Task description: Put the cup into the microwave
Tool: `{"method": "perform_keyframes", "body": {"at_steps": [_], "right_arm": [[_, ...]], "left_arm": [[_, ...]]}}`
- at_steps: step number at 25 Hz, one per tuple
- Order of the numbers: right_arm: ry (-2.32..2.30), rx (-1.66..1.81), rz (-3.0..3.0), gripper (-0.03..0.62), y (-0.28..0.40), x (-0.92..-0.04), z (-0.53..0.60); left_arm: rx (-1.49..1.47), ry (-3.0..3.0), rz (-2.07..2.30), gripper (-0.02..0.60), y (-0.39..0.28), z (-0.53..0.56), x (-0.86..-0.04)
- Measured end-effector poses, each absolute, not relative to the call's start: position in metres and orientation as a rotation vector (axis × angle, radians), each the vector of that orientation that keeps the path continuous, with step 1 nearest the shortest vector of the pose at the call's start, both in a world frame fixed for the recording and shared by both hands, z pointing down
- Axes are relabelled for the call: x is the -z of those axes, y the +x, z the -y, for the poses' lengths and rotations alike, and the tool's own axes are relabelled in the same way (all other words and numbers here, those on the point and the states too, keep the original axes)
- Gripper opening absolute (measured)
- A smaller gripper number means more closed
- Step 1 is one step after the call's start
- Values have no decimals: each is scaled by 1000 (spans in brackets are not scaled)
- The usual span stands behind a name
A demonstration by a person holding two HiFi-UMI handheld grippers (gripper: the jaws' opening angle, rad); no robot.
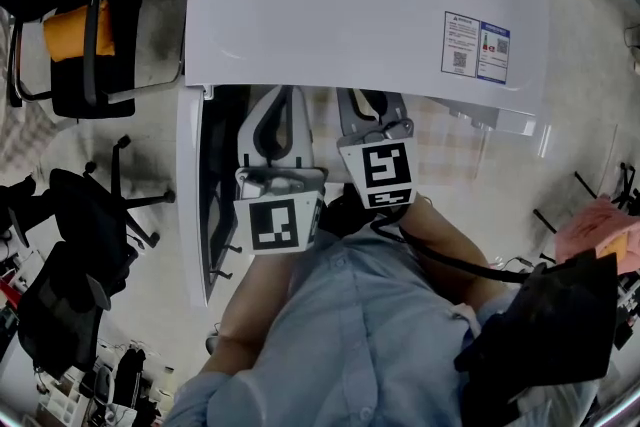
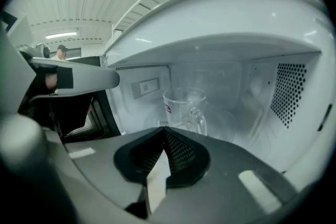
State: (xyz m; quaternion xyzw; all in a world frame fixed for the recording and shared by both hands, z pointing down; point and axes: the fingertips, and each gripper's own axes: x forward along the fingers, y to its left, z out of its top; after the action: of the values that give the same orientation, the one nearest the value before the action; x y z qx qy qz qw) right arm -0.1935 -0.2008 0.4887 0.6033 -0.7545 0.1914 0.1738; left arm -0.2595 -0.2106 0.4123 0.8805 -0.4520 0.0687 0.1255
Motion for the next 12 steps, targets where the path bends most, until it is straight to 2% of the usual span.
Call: {"method": "perform_keyframes", "body": {"at_steps": [12], "right_arm": [[1574,-467,2363,2,-197,-397,129]], "left_arm": [[-150,2562,1465,8,-251,144,-345]]}}
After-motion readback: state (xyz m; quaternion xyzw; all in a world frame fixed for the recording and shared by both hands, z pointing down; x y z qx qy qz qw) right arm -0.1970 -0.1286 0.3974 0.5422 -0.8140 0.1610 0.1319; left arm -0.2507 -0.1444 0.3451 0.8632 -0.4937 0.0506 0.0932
